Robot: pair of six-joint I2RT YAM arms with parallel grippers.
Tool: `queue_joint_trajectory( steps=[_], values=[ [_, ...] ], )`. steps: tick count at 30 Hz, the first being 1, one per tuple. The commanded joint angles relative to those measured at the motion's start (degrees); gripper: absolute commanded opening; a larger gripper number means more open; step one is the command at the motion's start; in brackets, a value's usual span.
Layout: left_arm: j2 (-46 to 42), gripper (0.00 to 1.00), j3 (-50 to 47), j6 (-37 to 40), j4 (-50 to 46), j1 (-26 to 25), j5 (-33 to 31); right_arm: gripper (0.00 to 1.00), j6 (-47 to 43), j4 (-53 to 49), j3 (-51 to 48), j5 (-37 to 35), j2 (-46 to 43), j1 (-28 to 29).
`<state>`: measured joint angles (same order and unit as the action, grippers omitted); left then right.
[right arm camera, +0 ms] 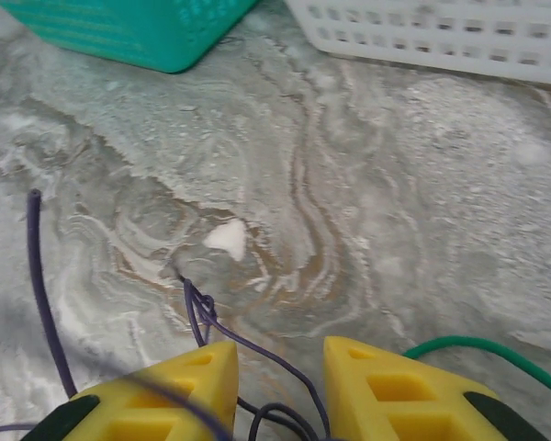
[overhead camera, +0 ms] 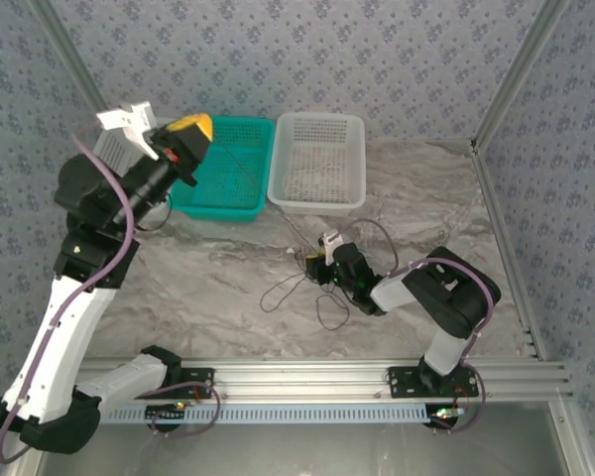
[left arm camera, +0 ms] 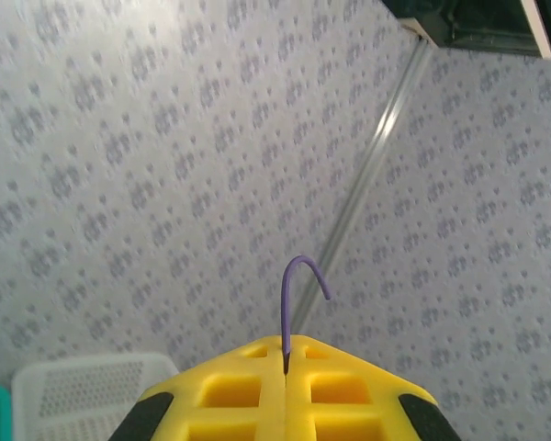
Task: Untangle the cables
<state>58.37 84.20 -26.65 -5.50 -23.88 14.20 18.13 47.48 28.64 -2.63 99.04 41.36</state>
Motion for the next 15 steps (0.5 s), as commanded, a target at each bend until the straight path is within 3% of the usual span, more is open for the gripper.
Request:
queue_joint_trajectory(
  steps=[1, 7, 15],
  values=[
    [3.05, 0.00, 8.47, 3.52, -1.49, 2.38, -0.20, 0.33, 3.08, -6.05, -1.35, -3.29, -0.02, -1.04],
    [12.52, 0.00, 25.68, 6.07, -2.53, 8.31, -0.05, 0.34, 4.91, -5.38, -2.71, -4.46, 0.19, -1.86],
    [32.81, 0.00, 61.26, 3.06, -10.16, 17.61, 3.55, 0.39, 6.38, -5.82, -4.51, -4.59, 0.27, -3.09]
  ],
)
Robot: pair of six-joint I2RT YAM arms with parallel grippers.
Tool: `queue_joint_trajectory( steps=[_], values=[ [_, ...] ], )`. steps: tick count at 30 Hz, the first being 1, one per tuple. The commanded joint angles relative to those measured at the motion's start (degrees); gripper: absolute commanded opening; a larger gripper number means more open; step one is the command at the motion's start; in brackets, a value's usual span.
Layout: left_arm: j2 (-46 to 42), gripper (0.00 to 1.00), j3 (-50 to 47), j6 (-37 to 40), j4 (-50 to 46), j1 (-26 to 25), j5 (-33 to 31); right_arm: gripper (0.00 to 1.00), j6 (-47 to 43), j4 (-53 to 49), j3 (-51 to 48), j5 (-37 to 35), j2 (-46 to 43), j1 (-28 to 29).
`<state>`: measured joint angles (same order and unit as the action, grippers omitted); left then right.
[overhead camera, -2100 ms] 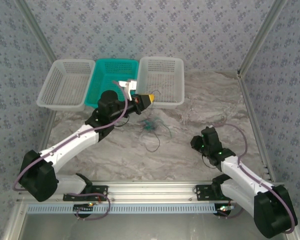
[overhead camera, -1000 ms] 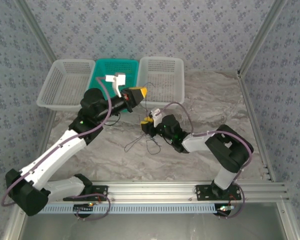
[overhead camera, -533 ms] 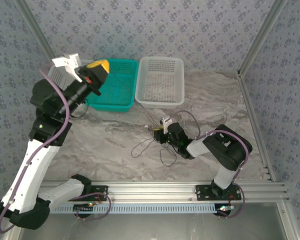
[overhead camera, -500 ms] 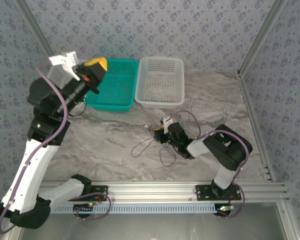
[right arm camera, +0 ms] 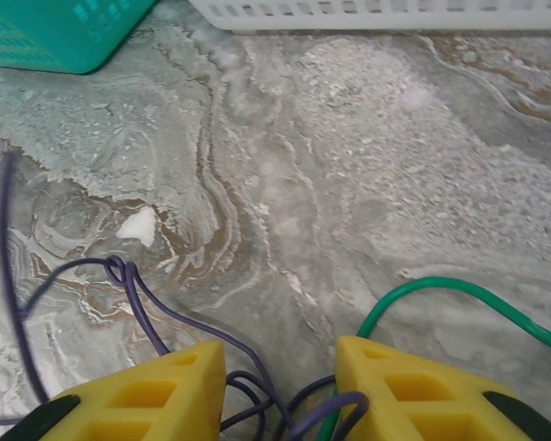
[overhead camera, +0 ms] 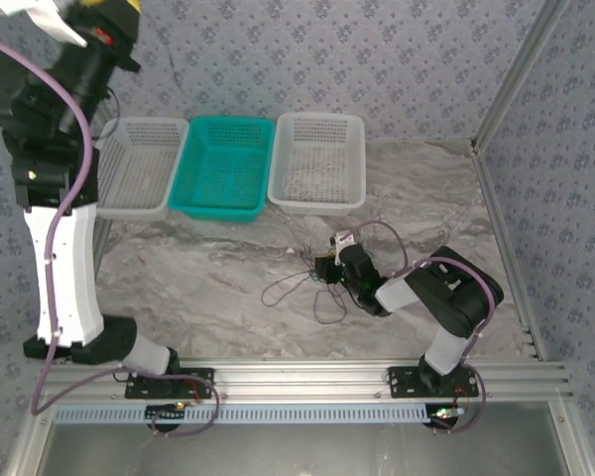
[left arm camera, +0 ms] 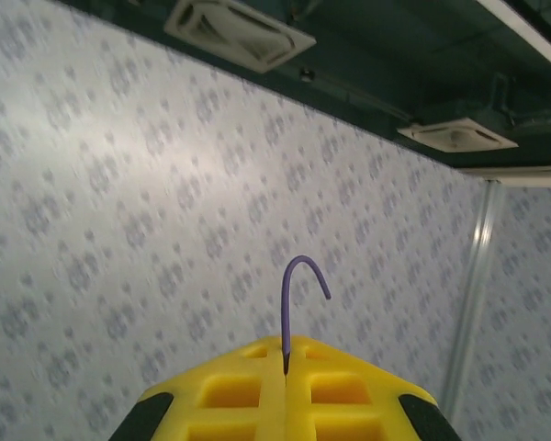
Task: Untangle the cables
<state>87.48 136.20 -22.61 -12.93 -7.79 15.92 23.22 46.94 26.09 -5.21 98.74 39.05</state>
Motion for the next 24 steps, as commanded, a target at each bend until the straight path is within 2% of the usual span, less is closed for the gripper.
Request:
queue_joint_trajectory(
  steps=[1, 4, 7, 16, 24],
  values=[
    [6.79, 0.00, 14.63, -1.64, -4.08, 2.34, 2.22, 0.39, 1.38, -5.26, -2.04, -1.76, 0.58, -0.83],
    [15.33, 0.00, 25.86, -4.45, -4.52, 4.81, 4.24, 0.39, 1.47, -5.41, -2.06, -0.59, 0.38, -1.07],
    [15.90, 0.00, 20.44, -4.90, 1.14, 6.35, 4.67, 0.39, 1.12, -6.27, -1.66, 0.30, -0.35, -1.13],
    [21.96, 0.00, 17.92, -3.01, 5.20, 8.89, 7.81, 0.39, 0.16, -10.28, -0.08, 1.56, -2.23, -1.12],
    [24.44, 0.00, 16.16, -5.16, 5.53, 10.03, 9.12, 0.40, 1.38, -10.55, -0.16, 1.59, -2.56, -0.58]
  ],
)
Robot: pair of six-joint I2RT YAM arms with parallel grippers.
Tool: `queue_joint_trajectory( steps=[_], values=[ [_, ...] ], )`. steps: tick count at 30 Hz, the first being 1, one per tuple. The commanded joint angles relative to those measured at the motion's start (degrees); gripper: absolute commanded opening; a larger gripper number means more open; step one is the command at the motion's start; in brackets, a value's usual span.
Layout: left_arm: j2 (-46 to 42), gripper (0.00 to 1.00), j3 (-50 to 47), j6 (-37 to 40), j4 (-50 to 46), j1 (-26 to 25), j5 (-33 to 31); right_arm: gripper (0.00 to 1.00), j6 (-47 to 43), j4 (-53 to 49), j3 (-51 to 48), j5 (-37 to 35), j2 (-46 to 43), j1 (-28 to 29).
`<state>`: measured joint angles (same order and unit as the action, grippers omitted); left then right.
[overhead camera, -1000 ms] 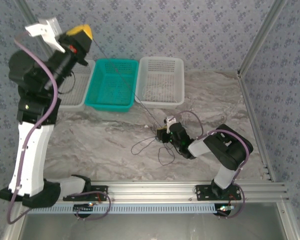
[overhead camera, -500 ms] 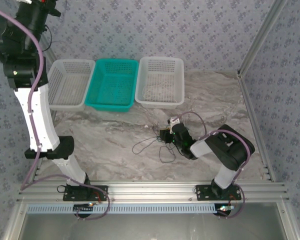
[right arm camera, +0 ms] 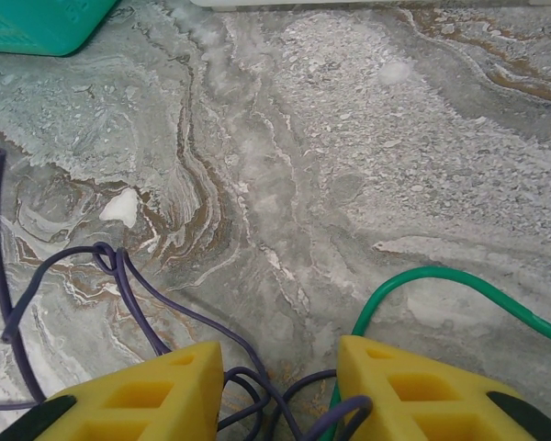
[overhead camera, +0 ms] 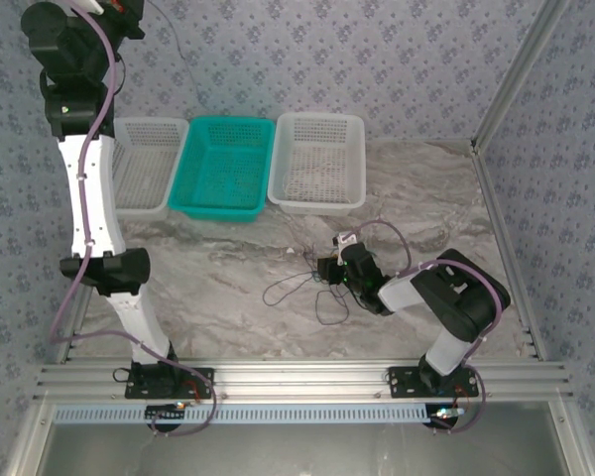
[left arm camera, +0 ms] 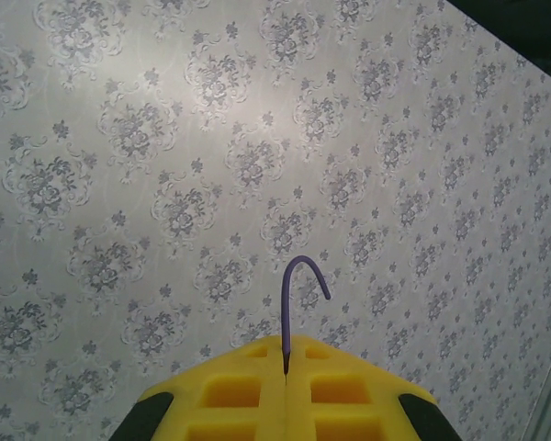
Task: Untangle the cables
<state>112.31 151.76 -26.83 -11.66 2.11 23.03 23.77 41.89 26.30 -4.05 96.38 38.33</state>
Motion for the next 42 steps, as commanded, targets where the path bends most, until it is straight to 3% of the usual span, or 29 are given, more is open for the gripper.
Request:
queue_joint_trajectory(
  steps=[1, 9, 14, 17, 21, 27, 28, 32, 37, 42],
  values=[
    [-0.14, 0.00, 0.49, -0.96, 3.73, 0.16, 2.30, 0.41, 0.83, -5.54, -0.46, 0.34, -0.30, 0.21],
    [2.74, 0.00, -1.12, 0.56, -1.06, 0.16, 2.80, 0.42, 0.20, -7.12, -0.67, -0.07, -2.05, 0.58],
    [6.29, 0.00, -2.54, 0.11, -12.22, 0.01, 3.94, 0.43, -0.15, -7.80, -0.38, -0.75, -2.82, 0.63],
    [5.75, 0.00, -11.73, 0.07, -13.51, -0.29, 3.79, 0.44, -0.14, -7.87, -0.13, -0.71, -2.73, 0.61],
    [1.60, 0.00, -29.58, 0.75, -3.75, -1.31, 1.93, 0.44, -0.17, -8.41, -0.07, -0.57, -2.94, 0.73],
    [-0.94, 0.01, -39.68, 3.51, -1.79, -3.05, -2.94, 0.45, -0.41, -10.02, -0.34, -1.22, -4.74, 0.91],
    [-1.65, 0.09, -42.34, 4.13, -1.53, -3.44, -4.32, 0.45, -0.52, -10.32, -0.25, -1.29, -5.10, 0.84],
    [-5.52, 0.66, -47.40, 4.25, 0.54, -4.26, -6.12, 0.41, -0.90, -12.14, 0.34, -1.59, -7.25, 0.92],
    [-16.69, 0.85, -59.18, 1.79, 8.06, -5.45, -6.67, 0.27, -1.54, -14.32, 0.06, -1.54, -11.97, 1.15],
    [-31.09, 0.89, -74.89, -1.90, 15.50, -9.26, -6.17, 0.12, -2.61, -16.66, -0.39, -1.35, -17.92, 1.19]
  ],
)
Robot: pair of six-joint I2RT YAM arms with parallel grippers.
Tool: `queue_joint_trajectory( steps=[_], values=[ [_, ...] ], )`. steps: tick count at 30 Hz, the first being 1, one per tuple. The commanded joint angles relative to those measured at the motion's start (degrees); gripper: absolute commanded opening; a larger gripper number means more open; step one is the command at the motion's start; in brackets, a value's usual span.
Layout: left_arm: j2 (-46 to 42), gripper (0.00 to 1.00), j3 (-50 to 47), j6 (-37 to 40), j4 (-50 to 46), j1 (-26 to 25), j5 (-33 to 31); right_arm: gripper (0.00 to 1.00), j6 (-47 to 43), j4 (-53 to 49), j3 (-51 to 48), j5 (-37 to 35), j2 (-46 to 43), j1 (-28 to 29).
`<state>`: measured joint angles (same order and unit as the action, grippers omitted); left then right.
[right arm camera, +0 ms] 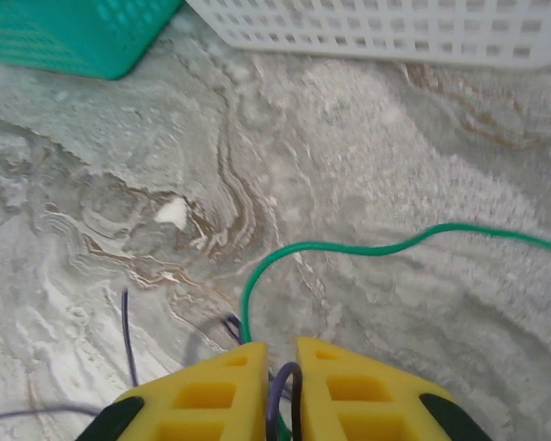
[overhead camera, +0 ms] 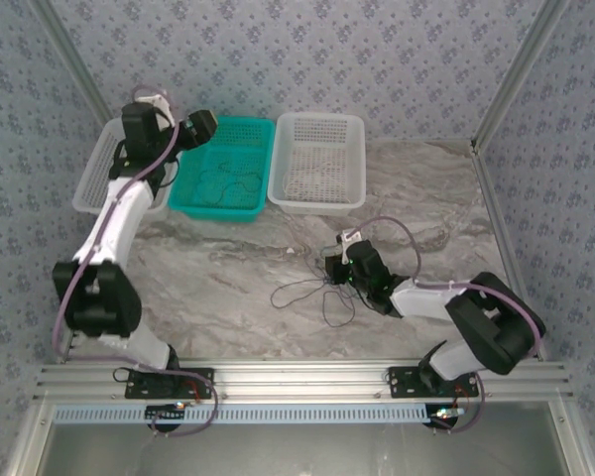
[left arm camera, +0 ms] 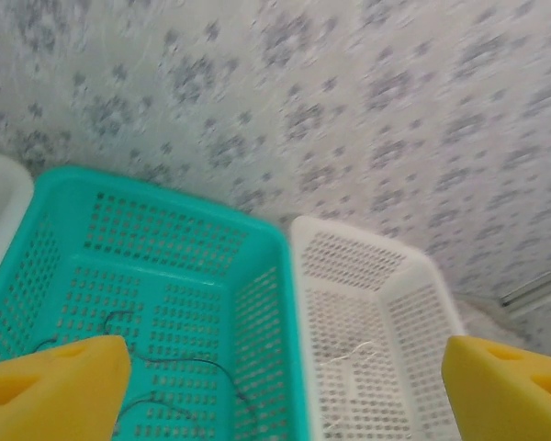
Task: Untangle the cables
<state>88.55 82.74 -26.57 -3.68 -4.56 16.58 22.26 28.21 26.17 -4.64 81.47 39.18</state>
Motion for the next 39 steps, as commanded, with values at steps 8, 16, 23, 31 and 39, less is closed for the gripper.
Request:
queue_joint_trajectory(
  steps=[8, 16, 23, 31, 39],
  values=[
    [-22.87, 0.90, -27.50, 5.34, 14.73, -16.92, 3.68, 0.03, -5.11, -6.91, 0.16, 0.73, -14.11, 0.19],
    [-22.75, 0.92, -36.11, 23.54, 14.42, -27.83, 15.21, 0.01, -7.97, -14.72, 3.36, 3.31, -23.82, -1.29],
    [-20.08, 0.94, -43.37, 26.03, 22.29, -31.92, 20.19, 0.02, -3.43, -15.64, 3.87, 4.79, -27.67, -3.44],
    [-11.43, 0.94, -41.97, 28.26, 24.33, -42.39, 15.85, 0.02, 3.14, -19.12, 8.05, 0.98, -28.02, -5.57],
    [1.85, 0.94, -43.35, 23.63, 41.67, -45.88, 4.00, 0.01, 8.90, -19.67, 10.09, 1.65, -27.31, -5.96]
  ],
)
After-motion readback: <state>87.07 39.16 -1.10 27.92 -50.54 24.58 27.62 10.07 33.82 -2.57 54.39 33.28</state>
